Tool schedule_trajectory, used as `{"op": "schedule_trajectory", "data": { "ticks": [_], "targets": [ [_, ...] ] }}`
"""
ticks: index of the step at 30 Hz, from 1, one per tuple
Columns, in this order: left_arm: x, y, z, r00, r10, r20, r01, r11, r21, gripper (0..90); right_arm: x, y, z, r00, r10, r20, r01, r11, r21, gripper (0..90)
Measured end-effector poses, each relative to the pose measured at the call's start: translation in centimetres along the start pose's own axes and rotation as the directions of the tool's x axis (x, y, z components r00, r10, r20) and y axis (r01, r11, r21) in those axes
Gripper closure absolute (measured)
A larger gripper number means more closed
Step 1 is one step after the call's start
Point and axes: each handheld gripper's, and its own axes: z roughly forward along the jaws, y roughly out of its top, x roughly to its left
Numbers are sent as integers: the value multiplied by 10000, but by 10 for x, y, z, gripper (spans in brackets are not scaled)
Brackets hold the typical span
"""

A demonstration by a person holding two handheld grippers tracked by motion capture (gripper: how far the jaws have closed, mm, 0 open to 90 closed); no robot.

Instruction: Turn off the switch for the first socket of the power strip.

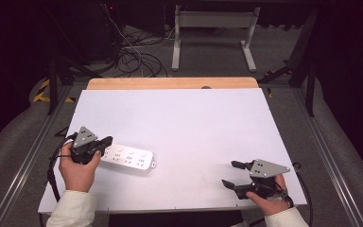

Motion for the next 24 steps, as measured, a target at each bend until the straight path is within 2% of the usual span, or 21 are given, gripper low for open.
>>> {"op": "schedule_trajectory", "data": {
  "ticks": [2,6,11,14,16,18,21,24],
  "targets": [
    [-1,1,-1,9998,53,185,-54,10000,34,829,0,0,0,10000,-4,-1,4,10000,-1,265],
    [-6,4,-5,9970,4,770,19,9996,-294,662,0,0,-1,10000,-10,16,10,10000,-23,264],
    [-19,10,-10,9918,466,1189,-361,9954,-889,484,0,0,-2,10000,-2,19,2,10000,-31,263],
    [-27,13,-14,9860,541,1578,-360,9926,-1156,418,0,0,-1,10000,-6,-7,6,10000,-40,263],
    [-31,14,-15,9792,529,1960,-263,9904,-1359,383,0,0,-2,10000,-14,-6,14,10000,-59,262],
    [-35,15,-16,9718,663,2262,-331,9885,-1475,327,0,0,-2,10000,-22,-5,22,10000,-68,262],
    [-42,15,-16,9650,1057,2399,-689,9852,-1568,255,0,0,-2,10000,-42,-12,42,10000,-62,261],
    [-49,13,-16,9579,1154,2631,-720,9830,-1691,219,1,0,-2,10000,-32,-23,32,10000,-70,261]
  ]
}}
